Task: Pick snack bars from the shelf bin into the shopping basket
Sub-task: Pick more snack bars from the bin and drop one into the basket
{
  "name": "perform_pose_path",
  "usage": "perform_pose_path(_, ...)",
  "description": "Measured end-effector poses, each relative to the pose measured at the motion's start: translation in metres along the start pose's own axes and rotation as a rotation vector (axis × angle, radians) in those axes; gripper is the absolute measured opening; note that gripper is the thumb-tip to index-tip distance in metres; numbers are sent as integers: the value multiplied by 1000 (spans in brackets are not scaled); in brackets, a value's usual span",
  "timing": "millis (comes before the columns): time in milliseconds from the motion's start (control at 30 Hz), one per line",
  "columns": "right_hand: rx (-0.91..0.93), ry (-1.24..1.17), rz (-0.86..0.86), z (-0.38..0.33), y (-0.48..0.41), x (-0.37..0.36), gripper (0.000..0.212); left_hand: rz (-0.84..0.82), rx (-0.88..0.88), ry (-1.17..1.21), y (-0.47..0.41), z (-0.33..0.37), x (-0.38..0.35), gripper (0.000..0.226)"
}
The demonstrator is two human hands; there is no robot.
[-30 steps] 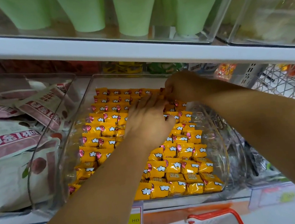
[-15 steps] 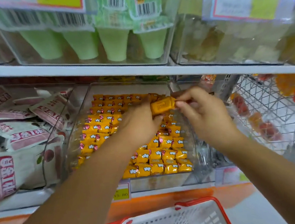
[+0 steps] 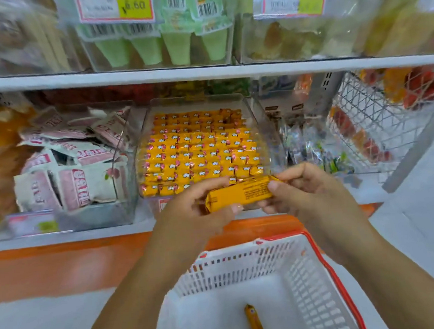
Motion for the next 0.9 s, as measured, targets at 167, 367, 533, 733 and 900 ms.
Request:
perform_pose_path(167,-64,-118,-72,14,2,5,23,2,95,346,5,-2,15,25)
perform_pose_path(367,-70,-85,-35,19,-17,10,31,2,57,379,-16,-3,13,26)
perform_pose_path(533,-127,-129,-102,25,-27,8,38,-61,80,378,-24,-8,17,34)
perform_pose_path(733,-126,-56,-67,32,-31,7,30,41,73,275,-30,-15,23,31)
perform_pose_path(900,-50,39,52,32,-34,3,9,136,1,150,-30,-12,15,29)
Point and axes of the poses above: each hand's wrist, its own y-axis away from the middle knuckle, its own x-axis out of the back of the hand, z = x × y, the point moved 3 cm from there along -y, towards the middle knuckle, and after that the axes turned 13 degrees about y, right-handed, at the moved point
